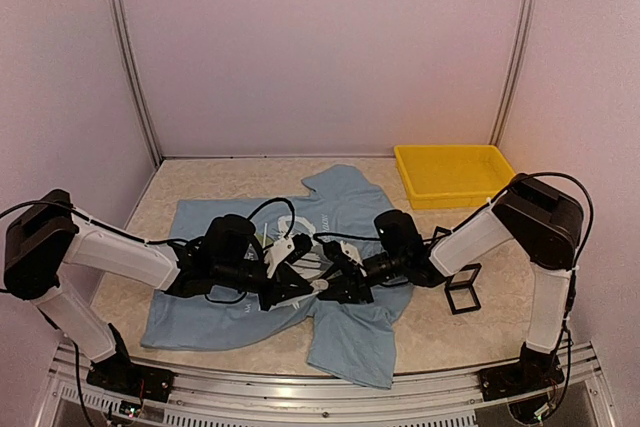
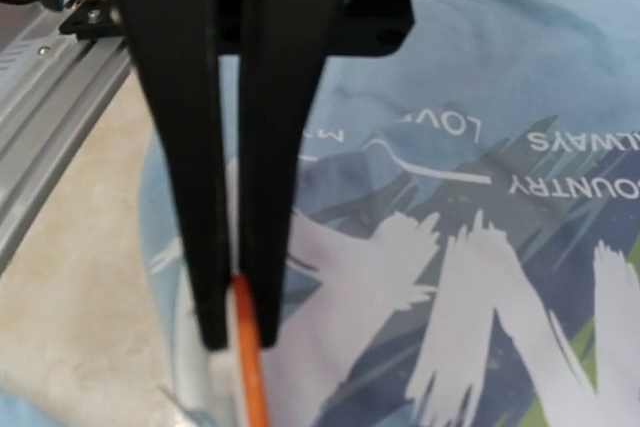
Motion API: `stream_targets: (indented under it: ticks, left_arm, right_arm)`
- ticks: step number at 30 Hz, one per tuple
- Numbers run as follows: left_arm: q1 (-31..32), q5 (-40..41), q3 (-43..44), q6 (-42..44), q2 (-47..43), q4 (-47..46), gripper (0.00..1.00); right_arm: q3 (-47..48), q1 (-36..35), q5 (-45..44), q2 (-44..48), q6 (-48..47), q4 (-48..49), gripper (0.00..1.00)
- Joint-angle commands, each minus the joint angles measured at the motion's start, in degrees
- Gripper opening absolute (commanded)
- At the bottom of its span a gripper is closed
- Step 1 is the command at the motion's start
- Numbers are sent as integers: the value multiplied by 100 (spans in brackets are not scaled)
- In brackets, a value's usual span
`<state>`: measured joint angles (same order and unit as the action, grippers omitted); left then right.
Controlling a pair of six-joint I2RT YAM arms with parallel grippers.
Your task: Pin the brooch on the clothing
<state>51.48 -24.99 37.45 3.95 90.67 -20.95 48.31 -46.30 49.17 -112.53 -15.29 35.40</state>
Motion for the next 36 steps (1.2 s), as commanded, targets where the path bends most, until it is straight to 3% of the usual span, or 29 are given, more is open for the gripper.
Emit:
stream_targets:
  ticks: [1, 5, 8, 10, 12, 22, 30, 36]
  left_arm:
    - [48, -97, -3, 109, -102, -54, 0]
    - [54, -72, -4, 124, -102, -51, 0]
    - [55, -60, -10, 127, -119, -58, 0]
    - [55, -50, -10, 139, -112, -58, 0]
    - [55, -26, -30, 136, -127, -77, 0]
    - [99, 100, -27, 205, -85, -46, 0]
    - [169, 158, -101, 306, -194, -83, 0]
    - [230, 142, -115, 364, -208, -67, 0]
  right_arm:
    - [160, 41, 311, -47, -20, -232, 40]
    - [33, 36, 313, 103, 63, -30, 54]
    - [-43, 36, 290, 156, 122, 145, 51]
    - [-21, 38, 208, 132, 125, 127, 40]
    - [-19, 34, 202, 129, 132, 134, 36]
    - [106, 38, 337, 62, 469, 240, 45]
    - [232, 34, 349, -32, 631, 144, 22]
    - [381, 34, 311, -109, 989, 99, 17]
